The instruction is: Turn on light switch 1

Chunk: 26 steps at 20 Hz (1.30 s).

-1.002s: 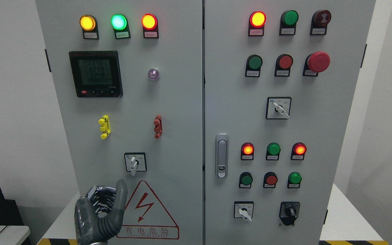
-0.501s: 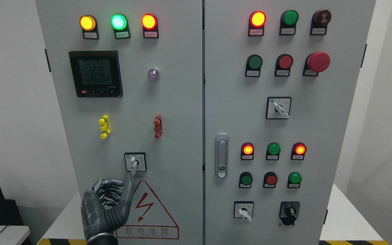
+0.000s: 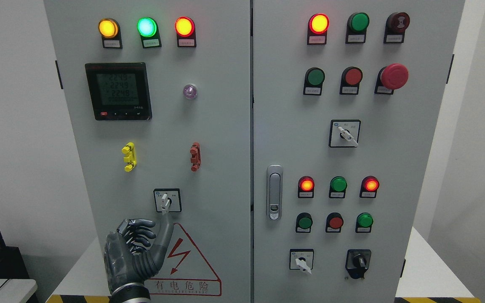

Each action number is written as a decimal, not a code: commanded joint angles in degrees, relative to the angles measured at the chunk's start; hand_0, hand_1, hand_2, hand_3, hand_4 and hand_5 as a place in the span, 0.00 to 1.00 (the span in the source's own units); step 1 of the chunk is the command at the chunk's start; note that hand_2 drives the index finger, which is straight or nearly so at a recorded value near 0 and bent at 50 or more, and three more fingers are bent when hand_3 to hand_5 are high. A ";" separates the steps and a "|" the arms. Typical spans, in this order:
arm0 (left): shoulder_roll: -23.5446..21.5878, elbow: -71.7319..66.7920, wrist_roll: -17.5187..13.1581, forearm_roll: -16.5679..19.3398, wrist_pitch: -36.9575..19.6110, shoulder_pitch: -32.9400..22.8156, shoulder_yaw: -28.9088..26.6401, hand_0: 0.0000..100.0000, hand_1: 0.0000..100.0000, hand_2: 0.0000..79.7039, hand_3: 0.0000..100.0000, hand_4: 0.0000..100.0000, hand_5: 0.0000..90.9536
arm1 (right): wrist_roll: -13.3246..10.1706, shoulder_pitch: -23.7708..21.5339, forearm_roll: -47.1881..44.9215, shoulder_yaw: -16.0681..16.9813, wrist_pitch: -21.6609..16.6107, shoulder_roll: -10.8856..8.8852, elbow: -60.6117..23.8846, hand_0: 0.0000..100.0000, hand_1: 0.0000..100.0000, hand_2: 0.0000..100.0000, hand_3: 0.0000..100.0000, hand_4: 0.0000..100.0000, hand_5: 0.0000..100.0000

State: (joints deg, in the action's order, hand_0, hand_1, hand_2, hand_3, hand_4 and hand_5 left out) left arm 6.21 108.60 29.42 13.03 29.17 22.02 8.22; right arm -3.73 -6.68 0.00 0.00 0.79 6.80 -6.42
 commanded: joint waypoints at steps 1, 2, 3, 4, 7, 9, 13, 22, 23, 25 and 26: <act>0.20 -1.81 0.11 -0.90 0.19 0.83 0.21 0.07 0.60 0.70 0.78 0.81 0.84 | 0.03 0.00 -1.41 -0.97 0.00 -0.03 0.00 0.12 0.39 0.00 0.00 0.00 0.00; 0.20 -1.90 0.11 -0.90 0.19 0.92 0.21 0.07 0.60 0.70 0.78 0.81 0.84 | 0.03 0.00 -1.41 -0.97 0.00 -0.03 0.00 0.12 0.39 0.00 0.00 0.00 0.00; 0.20 -2.08 0.11 -0.90 0.28 1.18 0.21 0.07 0.60 0.70 0.78 0.81 0.84 | 0.03 0.00 -1.41 -0.97 0.00 -0.03 0.00 0.12 0.39 0.00 0.00 0.00 0.00; 0.29 -2.25 0.20 -0.90 0.54 1.71 0.13 0.07 0.60 0.70 0.78 0.81 0.84 | 0.03 0.00 -1.41 -0.97 0.00 0.06 0.00 0.12 0.39 0.00 0.00 0.00 0.00; 0.29 -2.34 0.90 -0.90 1.42 2.15 0.13 0.06 0.60 0.70 0.78 0.81 0.83 | 0.03 0.00 -1.41 -0.97 0.00 0.06 0.00 0.12 0.39 0.00 0.00 0.00 0.00; 0.29 -2.43 0.90 -0.90 1.33 2.15 0.13 0.06 0.60 0.70 0.78 0.81 0.83 | 0.03 0.00 -1.41 -0.97 0.00 0.06 0.00 0.12 0.39 0.00 0.00 0.00 0.00; 0.20 -2.60 0.90 -0.99 1.42 2.24 0.13 0.07 0.60 0.70 0.78 0.81 0.83 | 0.03 0.00 -1.41 -0.97 0.00 -0.03 0.00 0.12 0.39 0.00 0.00 0.00 0.00; 0.29 -4.01 0.81 -1.69 1.59 3.64 -0.23 0.07 0.59 0.70 0.78 0.81 0.83 | 0.03 0.00 -1.41 -0.97 0.00 0.06 0.00 0.12 0.39 0.00 0.00 0.00 0.00; 0.29 -4.01 0.81 -1.78 1.59 3.64 -0.23 0.07 0.59 0.70 0.78 0.81 0.83 | 0.03 0.00 -1.41 -0.97 0.00 -0.03 0.00 0.12 0.39 0.00 0.00 0.00 0.00; 0.29 -4.19 0.81 -1.78 1.59 3.73 -0.23 0.07 0.59 0.70 0.78 0.81 0.83 | 0.03 0.00 -1.41 -0.97 0.00 -0.03 0.00 0.12 0.39 0.00 0.00 0.00 0.00; 0.29 -4.27 0.81 -1.78 1.59 3.82 -0.23 0.07 0.59 0.70 0.78 0.81 0.83 | 0.03 0.00 -1.41 -0.97 0.00 -0.03 0.00 0.12 0.39 0.00 0.00 0.00 0.00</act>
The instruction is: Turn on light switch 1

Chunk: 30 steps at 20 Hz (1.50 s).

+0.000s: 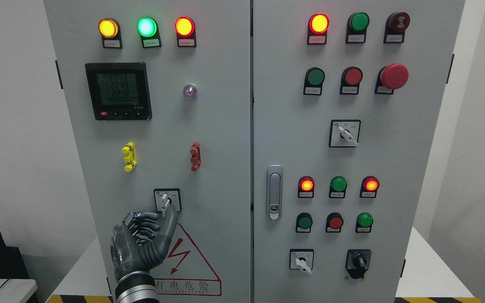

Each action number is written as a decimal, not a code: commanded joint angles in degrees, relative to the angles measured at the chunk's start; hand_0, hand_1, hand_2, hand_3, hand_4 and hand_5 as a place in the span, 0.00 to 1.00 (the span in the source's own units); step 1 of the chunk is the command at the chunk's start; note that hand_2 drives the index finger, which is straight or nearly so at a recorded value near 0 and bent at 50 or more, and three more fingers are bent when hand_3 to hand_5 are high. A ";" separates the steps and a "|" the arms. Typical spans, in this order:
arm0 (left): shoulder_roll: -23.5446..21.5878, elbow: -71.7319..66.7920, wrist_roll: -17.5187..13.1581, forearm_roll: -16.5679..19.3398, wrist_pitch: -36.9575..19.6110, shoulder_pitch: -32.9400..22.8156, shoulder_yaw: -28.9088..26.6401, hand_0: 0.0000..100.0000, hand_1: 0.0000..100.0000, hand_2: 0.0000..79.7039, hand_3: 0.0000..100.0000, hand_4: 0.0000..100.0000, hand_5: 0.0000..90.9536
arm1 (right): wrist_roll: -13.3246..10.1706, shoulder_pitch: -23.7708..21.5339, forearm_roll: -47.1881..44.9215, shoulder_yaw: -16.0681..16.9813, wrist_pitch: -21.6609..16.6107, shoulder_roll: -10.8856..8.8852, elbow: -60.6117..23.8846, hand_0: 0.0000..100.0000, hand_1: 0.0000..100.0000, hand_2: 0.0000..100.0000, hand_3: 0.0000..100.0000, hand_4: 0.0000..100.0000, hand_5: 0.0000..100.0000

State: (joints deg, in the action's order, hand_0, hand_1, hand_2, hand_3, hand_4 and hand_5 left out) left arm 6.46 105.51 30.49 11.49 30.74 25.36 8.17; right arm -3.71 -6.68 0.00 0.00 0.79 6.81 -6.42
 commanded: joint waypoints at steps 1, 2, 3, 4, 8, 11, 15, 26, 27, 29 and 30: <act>0.05 -1.19 -0.25 -0.24 0.02 0.66 -0.17 0.07 0.59 0.70 0.78 0.81 0.83 | 0.02 0.00 -1.41 -0.97 0.00 -0.04 0.00 0.12 0.39 0.00 0.00 0.00 0.00; 0.05 -1.45 -0.25 -0.24 0.02 0.66 -0.17 0.07 0.59 0.71 0.78 0.81 0.83 | 0.02 0.00 -1.41 -0.97 0.00 0.05 0.00 0.12 0.39 0.00 0.00 0.00 0.00; 0.05 -1.80 -0.25 -0.33 0.02 0.74 -0.17 0.08 0.59 0.71 0.78 0.81 0.83 | 0.02 0.00 -1.41 -0.97 0.00 -0.04 0.00 0.12 0.39 0.00 0.00 0.00 0.00; 0.05 -2.07 -0.25 -0.33 0.02 0.83 -0.17 0.08 0.59 0.71 0.78 0.81 0.83 | 0.02 0.00 -1.41 -0.97 0.00 0.05 0.00 0.12 0.39 0.00 0.00 0.00 0.00; 0.05 -2.59 -0.25 -0.24 0.02 1.71 -0.17 0.08 0.59 0.71 0.79 0.81 0.83 | 0.02 0.00 -1.41 -0.97 0.00 -0.04 0.00 0.12 0.39 0.00 0.00 0.00 0.00; 0.05 -2.68 -0.17 -0.24 0.11 1.97 -0.26 0.08 0.58 0.71 0.79 0.81 0.83 | 0.02 0.00 -1.41 -0.97 0.00 -0.04 0.00 0.12 0.39 0.00 0.00 0.00 0.00; 0.05 -2.94 -0.17 -0.24 0.02 1.97 -0.26 0.08 0.58 0.71 0.79 0.81 0.83 | 0.02 0.00 -1.41 -0.97 0.00 -0.04 0.00 0.12 0.39 0.00 0.00 0.00 0.00; 0.05 -2.77 0.19 -0.24 0.02 1.97 -0.26 0.09 0.57 0.71 0.79 0.82 0.83 | 0.02 0.00 -1.41 -0.97 0.00 -0.04 0.00 0.12 0.39 0.00 0.00 0.00 0.00; 0.05 -2.68 0.19 -0.24 0.02 1.97 -0.26 0.10 0.57 0.72 0.79 0.82 0.83 | 0.02 0.00 -1.41 -0.97 0.00 -0.04 0.00 0.12 0.39 0.00 0.00 0.00 0.00; 0.05 -2.59 0.19 -0.24 0.02 2.06 -0.26 0.10 0.57 0.72 0.79 0.82 0.83 | 0.02 0.00 -1.41 -0.97 0.00 0.05 0.00 0.12 0.39 0.00 0.00 0.00 0.00; 0.05 -2.59 0.19 -0.24 0.02 2.24 -0.26 0.10 0.57 0.72 0.80 0.82 0.83 | 0.02 0.00 -1.41 -0.97 0.00 -0.04 0.00 0.12 0.39 0.00 0.00 0.00 0.00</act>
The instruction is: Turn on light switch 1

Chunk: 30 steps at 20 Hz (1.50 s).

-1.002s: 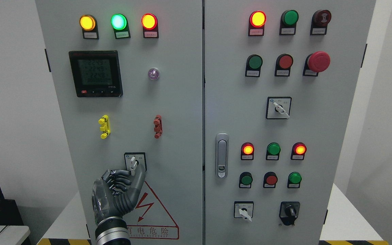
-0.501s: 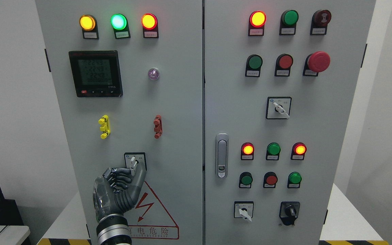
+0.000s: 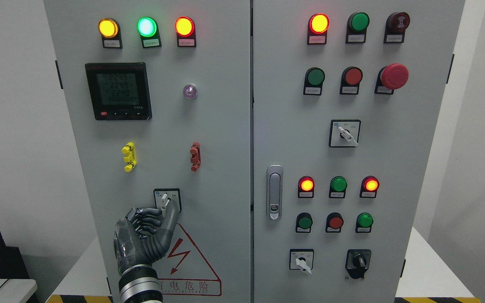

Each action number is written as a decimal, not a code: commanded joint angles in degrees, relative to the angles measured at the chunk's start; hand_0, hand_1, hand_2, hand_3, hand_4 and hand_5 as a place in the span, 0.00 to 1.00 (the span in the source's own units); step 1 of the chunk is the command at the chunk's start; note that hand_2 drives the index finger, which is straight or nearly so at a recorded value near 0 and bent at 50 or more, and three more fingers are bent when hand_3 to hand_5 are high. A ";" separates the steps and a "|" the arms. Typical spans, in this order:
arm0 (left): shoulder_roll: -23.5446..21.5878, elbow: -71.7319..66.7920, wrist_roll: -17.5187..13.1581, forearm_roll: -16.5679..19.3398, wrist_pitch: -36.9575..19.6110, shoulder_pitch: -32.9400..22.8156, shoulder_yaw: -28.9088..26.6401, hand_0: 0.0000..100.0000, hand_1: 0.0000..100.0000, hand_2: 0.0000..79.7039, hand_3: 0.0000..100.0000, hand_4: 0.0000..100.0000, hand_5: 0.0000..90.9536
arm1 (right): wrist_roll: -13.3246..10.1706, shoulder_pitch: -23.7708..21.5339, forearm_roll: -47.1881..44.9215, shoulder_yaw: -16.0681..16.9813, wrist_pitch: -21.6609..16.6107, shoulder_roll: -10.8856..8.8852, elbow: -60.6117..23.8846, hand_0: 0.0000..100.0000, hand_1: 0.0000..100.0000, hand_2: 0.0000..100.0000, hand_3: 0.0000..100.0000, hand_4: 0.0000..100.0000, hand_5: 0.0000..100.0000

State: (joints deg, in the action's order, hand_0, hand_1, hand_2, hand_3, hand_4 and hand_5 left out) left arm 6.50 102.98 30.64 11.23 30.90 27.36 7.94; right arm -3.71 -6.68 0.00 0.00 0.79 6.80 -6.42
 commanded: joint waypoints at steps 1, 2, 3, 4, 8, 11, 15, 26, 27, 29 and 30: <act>0.00 -0.06 0.04 0.02 -0.14 0.33 -0.03 0.10 0.57 0.72 0.80 0.82 0.83 | 0.02 0.00 -1.41 -0.97 0.01 -0.03 0.00 0.12 0.39 0.00 0.00 0.00 0.00; 0.00 -0.06 0.04 -0.07 -0.14 0.41 -0.03 0.11 0.57 0.72 0.80 0.82 0.83 | 0.02 0.00 -1.41 -0.97 0.01 -0.03 0.00 0.12 0.39 0.00 0.00 0.00 0.00; 0.00 -0.06 0.04 0.02 -0.14 0.41 -0.03 0.11 0.57 0.72 0.80 0.82 0.83 | 0.02 0.00 -1.41 -0.97 0.01 0.06 0.00 0.12 0.39 0.00 0.00 0.00 0.00; 0.00 -0.06 0.04 0.02 -0.14 0.50 -0.03 0.11 0.57 0.73 0.80 0.82 0.83 | 0.02 0.00 -1.41 -0.97 0.01 -0.03 0.00 0.12 0.39 0.00 0.00 0.00 0.00; 0.00 -0.06 0.04 -0.07 -0.05 0.68 -0.03 0.12 0.56 0.73 0.80 0.82 0.83 | 0.02 0.00 -1.41 -0.97 0.01 -0.03 0.00 0.12 0.39 0.00 0.00 0.00 0.00; 0.00 -0.06 0.04 0.02 -0.05 0.68 -0.03 0.13 0.56 0.73 0.80 0.82 0.84 | 0.02 0.00 -1.41 -0.97 0.01 -0.03 0.00 0.12 0.39 0.00 0.00 0.00 0.00; 0.00 -0.06 0.04 0.02 0.74 0.68 -0.03 0.14 0.56 0.74 0.81 0.83 0.84 | 0.02 0.00 -1.41 -0.97 0.01 0.06 0.00 0.12 0.39 0.00 0.00 0.00 0.00; 0.00 -0.15 -0.05 -0.07 1.00 1.29 0.06 0.15 0.56 0.76 0.82 0.83 0.84 | 0.02 0.00 -1.41 -0.97 0.01 -0.03 0.00 0.12 0.39 0.00 0.00 0.00 0.00; 0.00 -0.15 -0.05 0.02 0.91 1.21 0.15 0.15 0.56 0.76 0.82 0.83 0.84 | 0.02 0.00 -1.41 -0.97 0.01 -0.03 0.00 0.12 0.39 0.00 0.00 0.00 0.00; 0.00 -0.15 -0.05 0.02 1.00 1.29 0.15 0.15 0.56 0.76 0.82 0.83 0.84 | 0.02 0.00 -1.41 -0.97 0.01 -0.03 0.00 0.12 0.39 0.00 0.00 0.00 0.00; 0.00 -0.06 -0.05 0.02 1.00 1.29 0.15 0.15 0.56 0.76 0.82 0.83 0.84 | 0.02 0.00 -1.41 -0.97 0.01 -0.03 0.00 0.12 0.39 0.00 0.00 0.00 0.00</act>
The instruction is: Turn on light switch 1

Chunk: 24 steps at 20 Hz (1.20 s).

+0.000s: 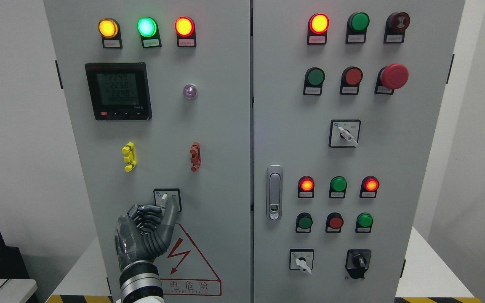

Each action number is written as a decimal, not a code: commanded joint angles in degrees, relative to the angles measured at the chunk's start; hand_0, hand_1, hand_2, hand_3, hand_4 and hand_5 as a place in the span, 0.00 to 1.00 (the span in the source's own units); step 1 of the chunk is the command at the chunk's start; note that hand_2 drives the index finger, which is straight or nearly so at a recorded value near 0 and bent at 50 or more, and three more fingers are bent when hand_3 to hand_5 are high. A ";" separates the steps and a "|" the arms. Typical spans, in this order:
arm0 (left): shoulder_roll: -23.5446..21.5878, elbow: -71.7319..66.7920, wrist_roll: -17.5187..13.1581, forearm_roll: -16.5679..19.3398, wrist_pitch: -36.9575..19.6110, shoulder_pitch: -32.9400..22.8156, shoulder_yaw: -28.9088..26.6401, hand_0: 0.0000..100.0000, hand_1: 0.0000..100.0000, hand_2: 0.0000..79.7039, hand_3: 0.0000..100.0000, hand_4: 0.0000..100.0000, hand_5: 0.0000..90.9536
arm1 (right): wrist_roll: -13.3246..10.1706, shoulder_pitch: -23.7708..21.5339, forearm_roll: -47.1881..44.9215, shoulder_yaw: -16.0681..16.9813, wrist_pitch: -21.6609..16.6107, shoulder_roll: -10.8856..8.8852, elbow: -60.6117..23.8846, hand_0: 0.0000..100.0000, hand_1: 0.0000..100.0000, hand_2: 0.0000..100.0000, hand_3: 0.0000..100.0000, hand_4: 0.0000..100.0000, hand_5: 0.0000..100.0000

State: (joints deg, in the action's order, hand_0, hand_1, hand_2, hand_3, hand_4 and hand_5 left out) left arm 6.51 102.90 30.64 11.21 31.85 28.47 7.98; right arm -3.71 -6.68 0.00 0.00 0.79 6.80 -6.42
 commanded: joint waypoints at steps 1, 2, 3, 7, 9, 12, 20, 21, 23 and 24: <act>0.00 0.02 -0.05 0.04 0.05 0.18 0.10 0.15 0.56 0.76 0.82 0.83 0.84 | 0.02 0.00 -1.41 -0.97 0.00 -0.03 0.00 0.12 0.39 0.00 0.00 0.00 0.00; 0.00 0.02 -0.05 0.04 0.05 0.18 0.10 0.15 0.56 0.76 0.82 0.83 0.85 | 0.02 0.00 -1.41 -0.97 0.00 -0.03 0.00 0.12 0.39 0.00 0.00 0.00 0.00; 0.00 0.02 -0.05 0.04 0.05 0.09 0.10 0.15 0.56 0.76 0.82 0.83 0.85 | 0.02 0.00 -1.41 -0.97 0.00 0.06 0.00 0.12 0.39 0.00 0.00 0.00 0.00; 0.00 0.02 -0.05 0.04 0.05 0.18 0.10 0.16 0.55 0.77 0.82 0.83 0.85 | 0.02 0.00 -1.41 -0.97 0.00 -0.03 0.00 0.12 0.39 0.00 0.00 0.00 0.00; 0.00 0.02 -0.05 0.04 0.05 0.18 0.10 0.16 0.55 0.77 0.82 0.83 0.85 | 0.02 0.00 -1.41 -0.97 0.00 -0.03 0.00 0.12 0.39 0.00 0.00 0.00 0.00; 0.00 0.02 -0.05 0.04 0.23 0.09 0.10 0.16 0.55 0.77 0.82 0.83 0.85 | 0.02 0.00 -1.41 -0.97 0.00 -0.03 0.00 0.12 0.39 0.00 0.00 0.00 0.00; 0.00 0.02 -0.05 0.04 0.84 0.18 0.19 0.18 0.52 0.78 0.83 0.84 0.85 | 0.02 0.00 -1.41 -0.97 0.00 0.06 0.00 0.12 0.39 0.00 0.00 0.00 0.00; 0.00 0.02 -0.05 0.04 0.84 0.18 0.19 0.19 0.52 0.78 0.83 0.84 0.85 | 0.02 0.00 -1.41 -0.97 0.00 0.06 0.00 0.12 0.39 0.00 0.00 0.00 0.00; 0.00 0.02 -0.05 0.12 0.84 0.09 0.28 0.19 0.52 0.78 0.83 0.84 0.85 | 0.02 0.00 -1.41 -0.97 0.00 -0.03 0.00 0.12 0.39 0.00 0.00 0.00 0.00; 0.00 0.02 -0.05 0.12 0.84 0.18 0.28 0.20 0.51 0.78 0.83 0.84 0.85 | 0.02 0.00 -1.41 -0.97 0.00 -0.03 0.00 0.12 0.39 0.00 0.00 0.00 0.00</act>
State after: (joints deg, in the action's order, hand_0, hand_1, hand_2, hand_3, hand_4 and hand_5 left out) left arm 6.51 102.91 30.61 11.26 32.68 28.62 8.13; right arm -3.71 -6.68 0.00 0.00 0.79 6.78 -6.42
